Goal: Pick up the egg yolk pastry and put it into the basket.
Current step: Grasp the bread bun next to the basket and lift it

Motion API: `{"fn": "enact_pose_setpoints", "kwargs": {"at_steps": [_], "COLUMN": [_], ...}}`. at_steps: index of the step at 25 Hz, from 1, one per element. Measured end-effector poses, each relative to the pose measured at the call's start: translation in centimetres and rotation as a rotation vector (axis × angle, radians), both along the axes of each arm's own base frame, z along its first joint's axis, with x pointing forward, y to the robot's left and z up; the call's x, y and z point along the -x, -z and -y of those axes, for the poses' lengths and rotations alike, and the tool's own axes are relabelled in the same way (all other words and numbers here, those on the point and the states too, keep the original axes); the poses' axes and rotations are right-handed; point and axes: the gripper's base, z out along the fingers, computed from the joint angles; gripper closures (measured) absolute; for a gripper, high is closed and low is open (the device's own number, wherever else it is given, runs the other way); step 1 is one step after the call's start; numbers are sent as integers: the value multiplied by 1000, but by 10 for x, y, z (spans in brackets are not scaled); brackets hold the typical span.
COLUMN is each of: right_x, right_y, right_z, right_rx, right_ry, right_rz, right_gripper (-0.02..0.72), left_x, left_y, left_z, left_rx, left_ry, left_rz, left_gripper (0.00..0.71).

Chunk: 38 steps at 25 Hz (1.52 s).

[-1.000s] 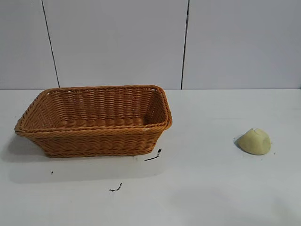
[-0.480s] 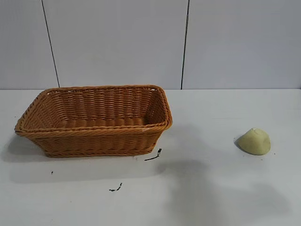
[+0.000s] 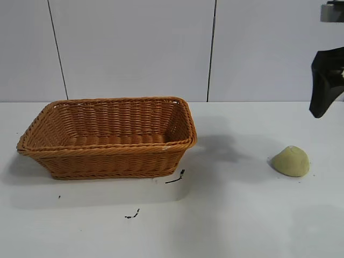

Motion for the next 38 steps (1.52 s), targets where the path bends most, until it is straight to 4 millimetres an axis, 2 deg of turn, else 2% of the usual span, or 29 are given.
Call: {"fn": "enact_pose_setpoints", "kwargs": {"at_steps": [7, 12, 18, 31, 34, 38], "right_x": [-22, -28, -32, -34, -33, -31], "right_y": [33, 63, 87, 90, 90, 90], "right_z": [-9, -10, -10, -10, -10, -10], "right_rx": [3, 6, 8, 7, 8, 9], "right_ry": [-26, -26, -25, -25, -25, -25], "right_rz": [-38, -66, -87, -73, -86, -106], "right_gripper": [10, 10, 10, 24, 63, 211], "left_x": [0, 0, 0, 0, 0, 0], "left_y": [0, 0, 0, 0, 0, 0], "left_z": [0, 0, 0, 0, 0, 0], "left_rx": [0, 0, 0, 0, 0, 0], "left_ry": [0, 0, 0, 0, 0, 0], "left_rz": [0, 0, 0, 0, 0, 0], "left_gripper": [14, 14, 14, 14, 14, 14]}}
